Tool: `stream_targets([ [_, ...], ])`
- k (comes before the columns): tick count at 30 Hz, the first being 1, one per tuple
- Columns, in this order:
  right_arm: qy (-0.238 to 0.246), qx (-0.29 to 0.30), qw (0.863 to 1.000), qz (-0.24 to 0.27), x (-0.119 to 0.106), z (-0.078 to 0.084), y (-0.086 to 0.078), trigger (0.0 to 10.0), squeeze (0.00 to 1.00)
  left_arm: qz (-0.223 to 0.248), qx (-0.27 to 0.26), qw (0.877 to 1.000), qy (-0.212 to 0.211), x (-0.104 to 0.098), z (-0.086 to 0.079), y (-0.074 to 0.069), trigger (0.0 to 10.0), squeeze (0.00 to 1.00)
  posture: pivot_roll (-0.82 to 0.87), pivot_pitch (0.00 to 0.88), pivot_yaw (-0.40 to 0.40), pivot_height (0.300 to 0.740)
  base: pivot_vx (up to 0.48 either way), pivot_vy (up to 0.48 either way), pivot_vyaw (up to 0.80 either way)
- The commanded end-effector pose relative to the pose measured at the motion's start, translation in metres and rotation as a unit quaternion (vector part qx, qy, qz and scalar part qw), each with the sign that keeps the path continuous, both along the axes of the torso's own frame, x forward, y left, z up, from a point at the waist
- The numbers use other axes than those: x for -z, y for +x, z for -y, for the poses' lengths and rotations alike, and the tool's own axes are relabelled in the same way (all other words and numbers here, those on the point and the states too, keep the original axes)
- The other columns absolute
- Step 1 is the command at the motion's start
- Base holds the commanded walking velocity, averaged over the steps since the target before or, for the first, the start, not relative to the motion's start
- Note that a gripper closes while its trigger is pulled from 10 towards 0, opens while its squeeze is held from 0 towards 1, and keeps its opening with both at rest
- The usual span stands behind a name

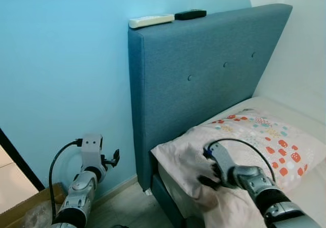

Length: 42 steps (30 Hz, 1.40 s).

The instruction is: Clean up the room

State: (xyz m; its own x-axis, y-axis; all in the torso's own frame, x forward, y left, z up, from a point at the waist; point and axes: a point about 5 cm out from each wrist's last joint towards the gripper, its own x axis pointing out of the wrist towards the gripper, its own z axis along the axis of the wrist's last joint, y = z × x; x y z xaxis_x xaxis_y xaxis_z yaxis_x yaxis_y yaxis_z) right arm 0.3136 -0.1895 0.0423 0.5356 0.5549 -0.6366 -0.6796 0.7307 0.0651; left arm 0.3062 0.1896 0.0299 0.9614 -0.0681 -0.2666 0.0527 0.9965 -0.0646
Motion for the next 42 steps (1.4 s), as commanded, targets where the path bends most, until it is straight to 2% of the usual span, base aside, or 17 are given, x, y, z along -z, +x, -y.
stream_targets([
  [1, 0.037, 0.000, 0.999, 0.001, -0.003, -0.003, 0.000, 10.0, 0.00, -0.018, -0.004, 1.000, 0.008, 0.006, -0.007, -0.004, 10.0, 0.00, -0.05, 0.000, -0.050, 0.616, 0.000, 0.000, 0.00],
  [6, 0.033, 0.004, 0.999, 0.012, -0.002, -0.007, 0.002, 10.0, 0.00, -0.029, -0.012, 0.999, 0.013, 0.009, -0.013, -0.007, 10.0, 0.00, -0.05, 0.000, -0.051, 0.616, 0.000, 0.000, 0.00],
  [8, 0.056, 0.064, 0.996, 0.040, -0.004, -0.014, 0.010, 10.0, 0.00, -0.042, -0.021, 0.999, 0.021, 0.014, -0.021, -0.011, 10.0, 0.00, -0.06, 0.000, -0.052, 0.616, 0.000, 0.000, 0.00],
  [11, 0.078, 0.097, 0.991, 0.051, -0.005, -0.019, 0.014, 10.0, 0.00, -0.048, -0.025, 0.998, 0.024, 0.016, -0.024, -0.013, 10.0, 0.00, -0.06, 0.000, -0.053, 0.616, 0.000, 0.000, 0.00],
  [13, 0.137, 0.166, 0.976, 0.046, 0.004, -0.037, 0.012, 10.0, 0.00, -0.063, -0.036, 0.997, 0.029, 0.021, -0.029, -0.017, 10.0, 0.00, -0.05, 0.000, -0.054, 0.626, 0.000, 0.000, 0.00],
  [14, 0.151, 0.187, 0.970, 0.038, 0.009, -0.043, 0.009, 10.0, 0.00, -0.070, -0.039, 0.996, 0.031, 0.023, -0.030, -0.018, 10.0, 0.00, -0.05, 0.000, -0.054, 0.631, 0.000, 0.000, 0.00],
  [15, 0.151, 0.187, 0.970, 0.038, 0.009, -0.043, 0.009, 10.0, 0.00, -0.070, -0.039, 0.996, 0.031, 0.023, -0.030, -0.018, 10.0, 0.00, -0.05, 0.000, -0.054, 0.631, 0.000, 0.000, 0.00],
  [19, 0.182, 0.235, 0.955, -0.002, 0.029, -0.054, -0.005, 10.0, 0.00, -0.097, -0.050, 0.993, 0.035, 0.030, -0.030, -0.022, 10.0, 0.00, -0.05, 0.000, -0.054, 0.651, 0.000, 0.000, 0.00],
  [21, 0.180, 0.229, 0.957, -0.011, 0.034, -0.058, -0.009, 10.0, 0.00, -0.102, -0.057, 0.993, 0.029, 0.031, -0.030, -0.022, 10.0, 0.00, -0.05, 0.000, -0.056, 0.656, 0.000, 0.000, 0.00],
  [23, 0.190, 0.207, 0.959, -0.027, 0.042, -0.070, -0.019, 10.0, 0.00, -0.089, -0.094, 0.991, -0.036, 0.025, -0.027, -0.014, 10.0, 0.00, -0.05, 0.000, -0.060, 0.666, 0.000, 0.000, 0.00],
  [24, 0.190, 0.207, 0.959, -0.027, 0.042, -0.070, -0.019, 10.0, 0.00, -0.089, -0.094, 0.991, -0.036, 0.025, -0.027, -0.014, 10.0, 0.00, -0.05, 0.000, -0.060, 0.666, 0.000, 0.000, 0.00],
  [26, 0.193, 0.189, 0.962, -0.040, 0.048, -0.081, -0.027, 10.0, 0.00, -0.064, -0.094, 0.992, -0.055, 0.015, -0.020, -0.003, 10.0, 0.00, -0.05, 0.000, -0.066, 0.676, 0.000, 0.000, 0.00],
  [29, 0.147, 0.171, 0.973, -0.052, 0.061, -0.086, -0.039, 10.0, 0.00, -0.062, -0.065, 0.996, -0.020, 0.012, -0.011, 0.002, 10.0, 0.00, -0.05, 0.000, -0.066, 0.691, 0.000, 0.000, 0.00],
  [31, 0.138, 0.184, 0.971, -0.057, 0.064, -0.083, -0.041, 10.0, 0.00, -0.074, -0.057, 0.996, 0.001, 0.017, -0.010, -0.002, 10.0, 0.00, -0.05, 0.000, -0.064, 0.701, 0.000, 0.000, 0.00],
  [35, 0.113, 0.191, 0.974, -0.051, 0.065, -0.073, -0.040, 10.0, 0.00, -0.100, -0.063, 0.993, 0.011, 0.026, -0.013, -0.009, 10.0, 0.00, -0.06, 0.000, -0.058, 0.716, 0.000, 0.000, 0.00],
  [42, 0.111, 0.184, 0.975, -0.056, 0.067, -0.073, -0.043, 10.0, 0.00, -0.102, -0.069, 0.992, 0.003, 0.027, -0.014, -0.011, 10.0, 0.00, -0.06, 0.000, -0.060, 0.740, 0.000, 0.000, 0.00],
])
